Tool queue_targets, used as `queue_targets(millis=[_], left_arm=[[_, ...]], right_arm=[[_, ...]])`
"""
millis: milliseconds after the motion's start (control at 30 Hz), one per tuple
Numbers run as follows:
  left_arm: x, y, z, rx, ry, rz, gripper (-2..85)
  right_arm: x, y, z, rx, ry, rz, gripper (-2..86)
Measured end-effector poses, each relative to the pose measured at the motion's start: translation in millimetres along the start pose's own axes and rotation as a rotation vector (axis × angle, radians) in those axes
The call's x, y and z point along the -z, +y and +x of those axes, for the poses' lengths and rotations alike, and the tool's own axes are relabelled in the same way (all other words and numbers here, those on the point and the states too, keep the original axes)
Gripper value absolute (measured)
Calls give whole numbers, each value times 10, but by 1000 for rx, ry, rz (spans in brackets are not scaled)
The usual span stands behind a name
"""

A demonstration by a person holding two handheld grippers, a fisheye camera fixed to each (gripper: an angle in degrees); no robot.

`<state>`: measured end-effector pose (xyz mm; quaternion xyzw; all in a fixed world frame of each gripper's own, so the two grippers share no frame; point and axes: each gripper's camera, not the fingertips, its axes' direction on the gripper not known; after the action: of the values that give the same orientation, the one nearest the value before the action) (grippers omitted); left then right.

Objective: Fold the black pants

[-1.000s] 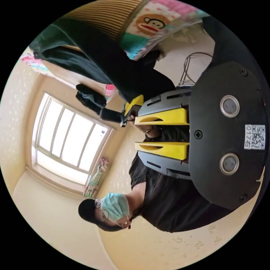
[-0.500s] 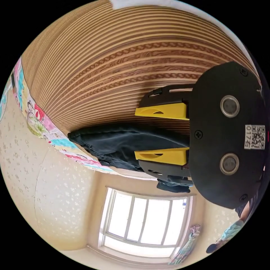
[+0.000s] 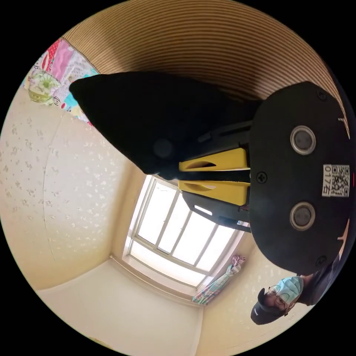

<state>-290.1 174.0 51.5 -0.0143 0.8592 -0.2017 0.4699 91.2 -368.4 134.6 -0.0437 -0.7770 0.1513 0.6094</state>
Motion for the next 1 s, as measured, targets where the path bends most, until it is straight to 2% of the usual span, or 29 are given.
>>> queue_targets(millis=[67,133,233,367,433,600,733,900,1000], left_arm=[[143,16,-32,28,-86,29,38],[248,69,-105,100,-247,10,41],[201,138,-172,154,-381,-69,54],[255,149,-169,134,-347,-10,85],[285,44,-168,99,-363,30,95],[240,-376,-112,3,-432,107,95],[-79,-781,-41,-38,-478,31,92],[-367,-719,58,-47,-605,34,70],[-422,-599,51,34,-584,102,49]], right_arm=[[-486,116,192,-30,-24,-53,39],[-1027,386,540,-110,-25,-164,50],[-1301,758,497,-30,-13,-251,57],[-1241,1319,46,95,-84,-441,81],[-885,1919,-311,186,14,-493,90],[-232,3134,-506,200,414,-475,105],[5,3983,-501,139,578,-407,120],[103,4763,-546,135,523,-301,106],[77,5008,-588,130,511,-288,62]])
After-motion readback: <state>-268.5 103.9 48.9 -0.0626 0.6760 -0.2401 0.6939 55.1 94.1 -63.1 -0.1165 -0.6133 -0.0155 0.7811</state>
